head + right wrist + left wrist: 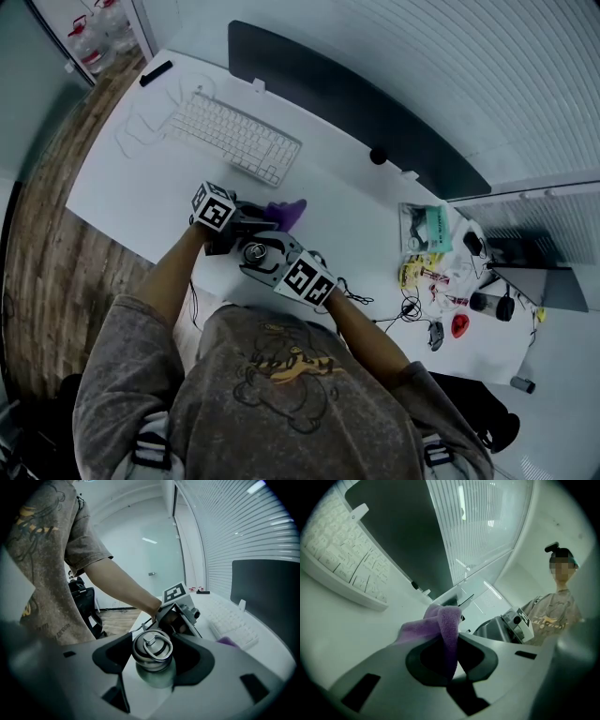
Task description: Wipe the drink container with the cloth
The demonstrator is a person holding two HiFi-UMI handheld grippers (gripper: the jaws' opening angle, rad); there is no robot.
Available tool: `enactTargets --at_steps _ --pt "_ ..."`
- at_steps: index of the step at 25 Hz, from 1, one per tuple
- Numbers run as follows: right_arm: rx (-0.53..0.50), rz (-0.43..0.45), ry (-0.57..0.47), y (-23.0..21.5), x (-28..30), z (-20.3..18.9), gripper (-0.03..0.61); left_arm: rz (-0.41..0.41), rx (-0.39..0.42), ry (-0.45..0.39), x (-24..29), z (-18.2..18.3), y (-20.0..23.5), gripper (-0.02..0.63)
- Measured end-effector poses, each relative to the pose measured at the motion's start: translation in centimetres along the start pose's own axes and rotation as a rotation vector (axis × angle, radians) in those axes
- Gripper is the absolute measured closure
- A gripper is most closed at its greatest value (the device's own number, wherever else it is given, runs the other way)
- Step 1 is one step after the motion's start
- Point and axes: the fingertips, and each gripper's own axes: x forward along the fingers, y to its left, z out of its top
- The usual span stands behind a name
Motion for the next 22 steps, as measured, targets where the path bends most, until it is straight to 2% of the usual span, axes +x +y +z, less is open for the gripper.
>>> enactTargets --at_steps 9,14,22 --pt "0.004 -0.009 0.003 -0.1 0.0 -0.1 0.310 0.014 -0.009 -0.001 -1.0 -0.6 -0.4 0.563" --pt "0.005 -0.013 0.003 -0.1 -0.1 -0.1 0.310 0.033 -0.038 -0.047 -2.6 -0.9 -0.8 0.563" --pt "0.007 -0.022 0.006 -0.1 0.0 -0.2 0.310 0.084 -0.031 -0.121 -4.2 -1.2 -1.3 0.563"
